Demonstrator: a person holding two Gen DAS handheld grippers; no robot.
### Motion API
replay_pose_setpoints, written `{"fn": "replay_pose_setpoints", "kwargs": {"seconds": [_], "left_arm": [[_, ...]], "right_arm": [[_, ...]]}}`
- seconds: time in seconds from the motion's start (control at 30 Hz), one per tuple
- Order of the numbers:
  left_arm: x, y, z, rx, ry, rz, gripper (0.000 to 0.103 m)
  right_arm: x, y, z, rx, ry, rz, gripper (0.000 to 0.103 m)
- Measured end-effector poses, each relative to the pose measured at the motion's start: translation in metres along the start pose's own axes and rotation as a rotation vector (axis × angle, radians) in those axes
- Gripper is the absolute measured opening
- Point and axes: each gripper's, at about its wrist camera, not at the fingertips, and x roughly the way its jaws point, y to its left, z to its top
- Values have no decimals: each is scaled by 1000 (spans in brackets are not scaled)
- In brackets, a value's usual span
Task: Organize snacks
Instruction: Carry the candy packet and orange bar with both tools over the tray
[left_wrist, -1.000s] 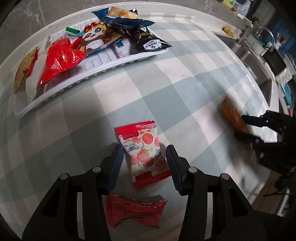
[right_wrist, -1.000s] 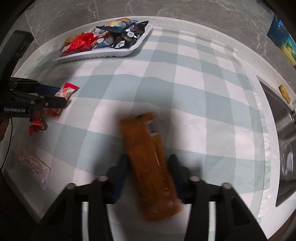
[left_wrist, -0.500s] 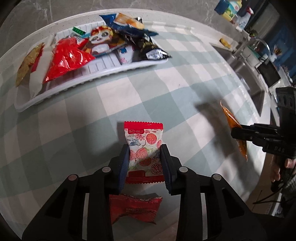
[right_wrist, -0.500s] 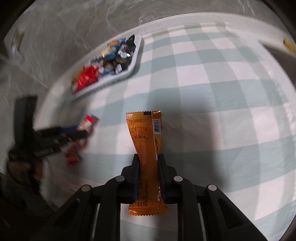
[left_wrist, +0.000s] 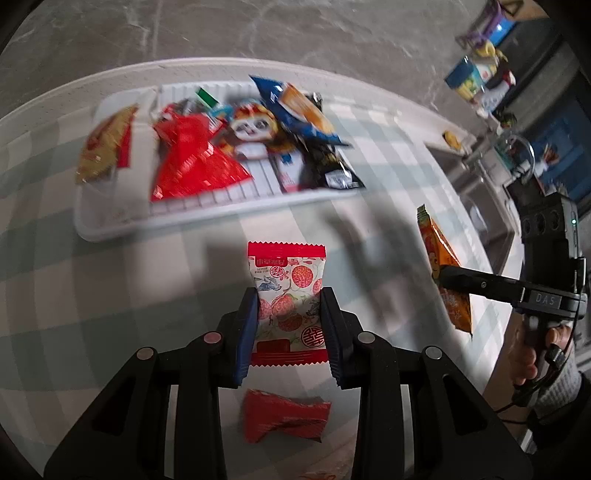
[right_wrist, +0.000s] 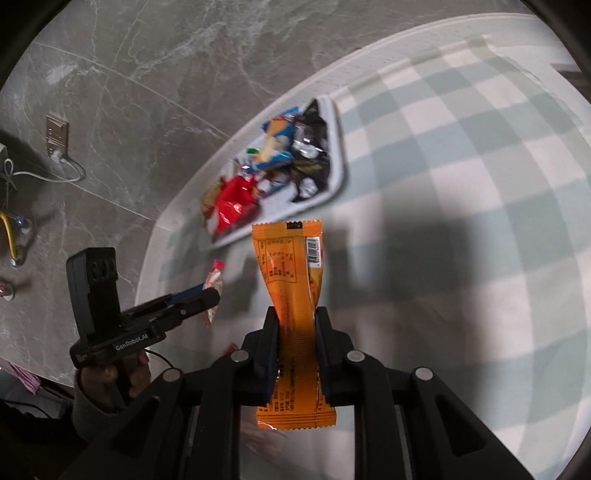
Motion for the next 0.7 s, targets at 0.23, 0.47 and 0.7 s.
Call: {"fn": "replay_pose_setpoints", "kwargs": {"seconds": [0.23,0.47,0.7], "left_arm": [[-23,25,22,-50,-55,8,31],[-34,47,45,-84,-91,6,31],[-34,56,69,-92,-115,13,31]], "right_arm": [[13,25,33,-38,-5,44,19],[27,46,60,-65,-8,74,19],[41,59,82,-74,-10,90,19]]}}
